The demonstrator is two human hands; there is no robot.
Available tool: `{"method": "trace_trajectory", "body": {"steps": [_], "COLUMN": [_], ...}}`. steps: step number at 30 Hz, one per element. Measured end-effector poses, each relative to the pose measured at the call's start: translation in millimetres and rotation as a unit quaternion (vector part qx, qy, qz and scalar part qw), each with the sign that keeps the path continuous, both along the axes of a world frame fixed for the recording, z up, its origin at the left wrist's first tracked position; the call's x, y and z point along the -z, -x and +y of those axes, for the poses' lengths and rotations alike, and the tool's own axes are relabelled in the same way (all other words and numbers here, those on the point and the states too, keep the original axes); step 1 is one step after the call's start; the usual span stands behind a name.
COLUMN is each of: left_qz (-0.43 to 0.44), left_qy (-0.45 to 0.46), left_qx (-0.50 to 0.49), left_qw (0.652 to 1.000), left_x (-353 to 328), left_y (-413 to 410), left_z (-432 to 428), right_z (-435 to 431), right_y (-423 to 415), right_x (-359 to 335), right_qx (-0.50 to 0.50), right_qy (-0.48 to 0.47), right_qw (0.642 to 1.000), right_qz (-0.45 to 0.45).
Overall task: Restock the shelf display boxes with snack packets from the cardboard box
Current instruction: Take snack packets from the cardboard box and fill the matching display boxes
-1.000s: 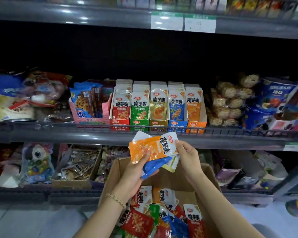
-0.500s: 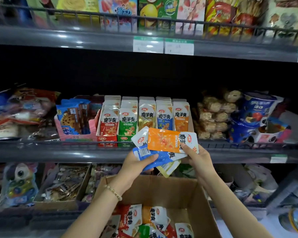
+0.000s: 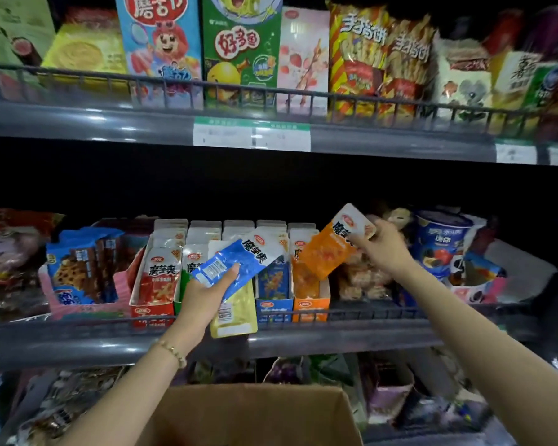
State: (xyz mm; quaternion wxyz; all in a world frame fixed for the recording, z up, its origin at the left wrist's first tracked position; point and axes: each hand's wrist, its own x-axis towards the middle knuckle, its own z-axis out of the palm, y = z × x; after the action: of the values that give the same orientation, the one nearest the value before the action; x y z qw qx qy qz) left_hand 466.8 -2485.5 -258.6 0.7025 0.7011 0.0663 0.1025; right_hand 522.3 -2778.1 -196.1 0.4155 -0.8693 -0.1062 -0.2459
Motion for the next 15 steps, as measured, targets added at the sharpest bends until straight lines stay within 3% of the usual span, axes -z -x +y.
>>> {"method": "trace_trajectory", "body": {"steps": [6, 8, 11, 15], "left_qz": [0.006, 0.020, 0.040, 0.038], "left_qy": [0.037, 0.052, 0.059, 0.062], "left_qx": [-0.015, -0.013, -0.010, -0.001], "left_qw": [0.999, 0.998, 0.997, 0.997], "left_x": [7, 16, 25, 25], "left_y": [-19, -24, -30, -31], "left_z": [-4, -1, 4, 3], "right_z": [32, 43, 51, 53], "right_y": [-38, -51, -70, -86], "right_x": [-1, 5, 17, 29], "right_qx": [-0.014, -0.013, 0.036, 0.047], "right_qy": [0.134, 0.229, 0.392, 0.413], "right_qw": [0.984, 0.965, 0.913, 0.906], "right_qz": [0.114, 0.129, 0.107, 0.073]}}
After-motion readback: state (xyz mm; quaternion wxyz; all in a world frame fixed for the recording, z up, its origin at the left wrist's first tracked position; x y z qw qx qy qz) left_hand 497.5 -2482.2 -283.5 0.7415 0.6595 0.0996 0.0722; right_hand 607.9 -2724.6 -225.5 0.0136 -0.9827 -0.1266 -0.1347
